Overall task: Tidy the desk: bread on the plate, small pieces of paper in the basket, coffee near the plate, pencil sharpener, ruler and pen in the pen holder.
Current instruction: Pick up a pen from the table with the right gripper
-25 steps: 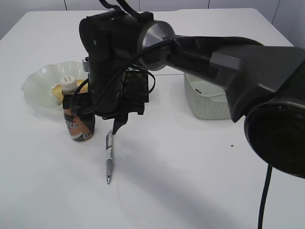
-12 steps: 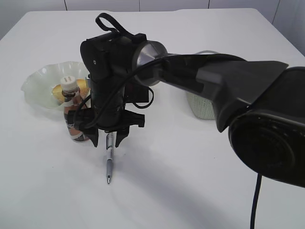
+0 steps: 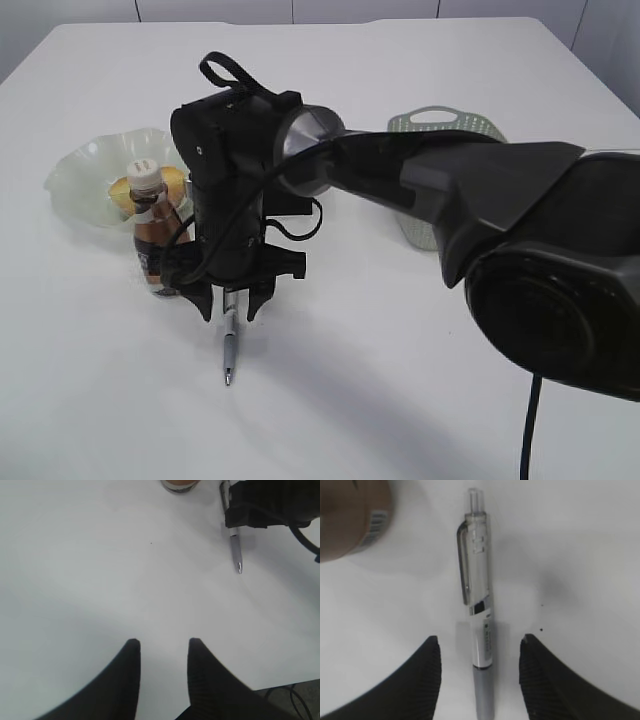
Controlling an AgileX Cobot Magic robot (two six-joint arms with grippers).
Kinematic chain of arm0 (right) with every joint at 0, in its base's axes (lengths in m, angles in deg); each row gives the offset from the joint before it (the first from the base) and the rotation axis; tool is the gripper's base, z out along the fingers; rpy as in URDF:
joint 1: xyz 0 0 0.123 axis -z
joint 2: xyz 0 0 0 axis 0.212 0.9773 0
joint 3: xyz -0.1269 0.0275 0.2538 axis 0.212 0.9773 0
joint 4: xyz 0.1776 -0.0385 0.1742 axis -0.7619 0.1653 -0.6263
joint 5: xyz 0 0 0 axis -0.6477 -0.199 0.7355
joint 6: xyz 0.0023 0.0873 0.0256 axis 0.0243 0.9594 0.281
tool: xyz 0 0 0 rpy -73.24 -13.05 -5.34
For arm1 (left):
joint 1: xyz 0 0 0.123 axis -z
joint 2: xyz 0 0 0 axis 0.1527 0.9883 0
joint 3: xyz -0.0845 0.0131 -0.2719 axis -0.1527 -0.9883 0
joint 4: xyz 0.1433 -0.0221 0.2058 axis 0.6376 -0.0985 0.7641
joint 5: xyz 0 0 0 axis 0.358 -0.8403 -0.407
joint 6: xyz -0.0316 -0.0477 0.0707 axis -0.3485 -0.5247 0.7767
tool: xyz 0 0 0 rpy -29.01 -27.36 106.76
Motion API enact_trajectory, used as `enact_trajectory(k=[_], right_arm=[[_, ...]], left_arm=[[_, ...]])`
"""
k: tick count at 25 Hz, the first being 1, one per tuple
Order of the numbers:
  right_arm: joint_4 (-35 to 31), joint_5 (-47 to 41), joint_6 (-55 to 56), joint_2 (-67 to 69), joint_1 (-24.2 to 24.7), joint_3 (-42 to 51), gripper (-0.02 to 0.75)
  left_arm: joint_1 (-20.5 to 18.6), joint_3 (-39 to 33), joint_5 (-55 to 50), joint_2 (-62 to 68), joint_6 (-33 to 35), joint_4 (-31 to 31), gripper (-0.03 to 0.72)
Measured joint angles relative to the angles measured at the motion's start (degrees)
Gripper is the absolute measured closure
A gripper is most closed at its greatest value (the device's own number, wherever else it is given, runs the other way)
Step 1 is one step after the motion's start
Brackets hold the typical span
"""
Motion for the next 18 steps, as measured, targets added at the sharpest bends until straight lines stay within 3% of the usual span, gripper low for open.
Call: enact_trajectory(k=[18], right_arm=[[0.7, 0.1, 0.0, 2.6, 0.0, -0.6, 0.364]], left_arm=[[0.0, 0.0, 0.0, 0.0, 0.0, 2.0, 0.447]])
